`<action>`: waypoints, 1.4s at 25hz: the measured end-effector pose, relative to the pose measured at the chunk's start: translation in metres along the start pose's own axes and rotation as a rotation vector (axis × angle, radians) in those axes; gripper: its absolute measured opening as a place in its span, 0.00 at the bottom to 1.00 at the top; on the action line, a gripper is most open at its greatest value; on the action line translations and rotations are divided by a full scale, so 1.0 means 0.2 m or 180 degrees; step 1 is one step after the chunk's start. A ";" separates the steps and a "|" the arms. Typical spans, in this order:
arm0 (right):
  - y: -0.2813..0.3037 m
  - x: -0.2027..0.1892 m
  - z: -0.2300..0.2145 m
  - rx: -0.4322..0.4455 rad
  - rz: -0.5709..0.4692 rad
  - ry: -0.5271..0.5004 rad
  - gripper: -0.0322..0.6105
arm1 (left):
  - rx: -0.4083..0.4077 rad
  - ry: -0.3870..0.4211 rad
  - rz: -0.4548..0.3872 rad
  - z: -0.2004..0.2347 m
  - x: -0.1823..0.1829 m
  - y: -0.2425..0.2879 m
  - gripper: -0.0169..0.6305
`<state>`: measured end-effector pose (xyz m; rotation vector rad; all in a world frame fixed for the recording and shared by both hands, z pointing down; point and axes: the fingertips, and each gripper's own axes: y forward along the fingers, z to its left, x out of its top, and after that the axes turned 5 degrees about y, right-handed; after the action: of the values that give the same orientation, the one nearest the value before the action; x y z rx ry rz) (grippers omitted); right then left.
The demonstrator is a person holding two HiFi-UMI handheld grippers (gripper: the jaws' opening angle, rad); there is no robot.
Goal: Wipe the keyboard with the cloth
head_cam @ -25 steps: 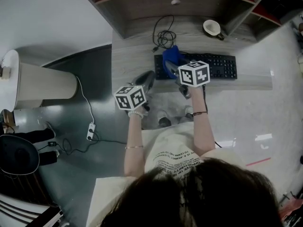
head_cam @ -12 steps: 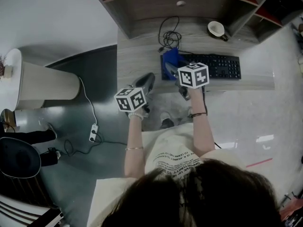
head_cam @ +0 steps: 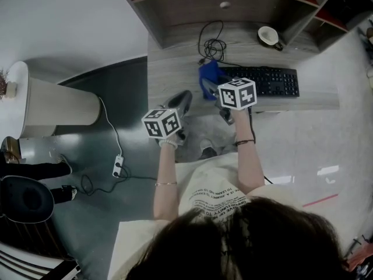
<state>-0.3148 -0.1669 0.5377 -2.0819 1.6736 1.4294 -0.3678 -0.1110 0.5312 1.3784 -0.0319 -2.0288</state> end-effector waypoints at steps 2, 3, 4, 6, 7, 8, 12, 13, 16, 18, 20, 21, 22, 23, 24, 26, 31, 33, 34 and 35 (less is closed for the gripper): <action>0.01 0.00 0.02 0.0020 -0.0017 0.0003 0.14 | -0.0007 0.0018 0.0001 0.01 0.00 -0.01 0.03; 0.01 0.00 0.03 0.0030 -0.0026 0.0002 0.14 | -0.0010 0.0026 0.0000 0.01 0.01 -0.01 0.03; 0.01 0.00 0.03 0.0038 -0.0033 -0.0004 0.14 | -0.0013 0.0035 -0.0003 0.01 0.01 -0.02 0.03; 0.01 0.00 0.04 0.0051 -0.0037 -0.0026 0.14 | -0.0013 0.0051 -0.0013 0.01 0.02 -0.02 0.03; 0.01 0.00 0.05 0.0063 -0.0034 -0.0037 0.14 | -0.0010 0.0061 -0.0017 0.01 0.02 -0.03 0.03; 0.01 -0.01 0.06 0.0082 -0.0030 -0.0046 0.14 | -0.0003 0.0070 -0.0019 0.01 0.02 -0.03 0.03; 0.01 0.00 0.09 0.0220 -0.0045 -0.0101 0.14 | 0.0050 0.0088 -0.0050 0.02 0.03 -0.03 0.03; 0.01 0.00 0.10 0.0267 -0.0047 -0.0120 0.14 | 0.0073 0.0086 -0.0064 0.02 0.03 -0.03 0.03; 0.00 0.01 0.13 0.0396 -0.0050 -0.0164 0.14 | 0.0154 0.0110 -0.0106 0.01 0.04 -0.04 0.03; -0.02 0.03 0.14 0.0469 -0.0061 -0.0195 0.14 | 0.0207 0.0143 -0.0148 -0.01 0.06 -0.03 0.03; -0.04 0.06 0.15 0.0549 -0.0070 -0.0247 0.14 | 0.0268 0.0168 -0.0206 -0.03 0.08 -0.03 0.03; -0.06 0.07 0.16 0.0590 -0.0070 -0.0280 0.14 | 0.0300 0.0177 -0.0238 -0.04 0.09 -0.03 0.03; -0.07 0.08 0.17 0.0626 -0.0066 -0.0313 0.14 | 0.0328 0.0183 -0.0269 -0.05 0.10 -0.03 0.03; -0.09 0.08 0.17 0.0654 -0.0059 -0.0345 0.14 | 0.0348 0.0186 -0.0298 -0.07 0.11 -0.03 0.03; -0.10 0.09 0.17 0.0677 -0.0053 -0.0377 0.14 | 0.0359 0.0189 -0.0323 -0.09 0.12 -0.02 0.03; -0.14 0.12 0.18 0.0727 -0.0061 -0.0442 0.14 | 0.0369 0.0224 -0.0368 -0.15 0.15 -0.01 0.03; -0.24 0.19 0.20 0.0871 -0.0169 -0.0590 0.14 | 0.0412 0.0400 -0.0464 -0.26 0.22 0.00 0.03; -0.28 0.21 0.21 0.0904 -0.0194 -0.0665 0.14 | 0.0450 0.0462 -0.0503 -0.29 0.24 -0.01 0.03; -0.30 0.22 0.21 0.0917 -0.0206 -0.0708 0.14 | 0.0469 0.0485 -0.0527 -0.30 0.25 -0.02 0.03; -0.32 0.23 0.22 0.0933 -0.0223 -0.0749 0.14 | 0.0489 0.0500 -0.0556 -0.31 0.26 -0.03 0.03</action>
<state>-0.2906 -0.1488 0.4531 -1.7271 1.5899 1.2629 -0.3302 -0.1135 0.4605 1.6854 0.0020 -2.0884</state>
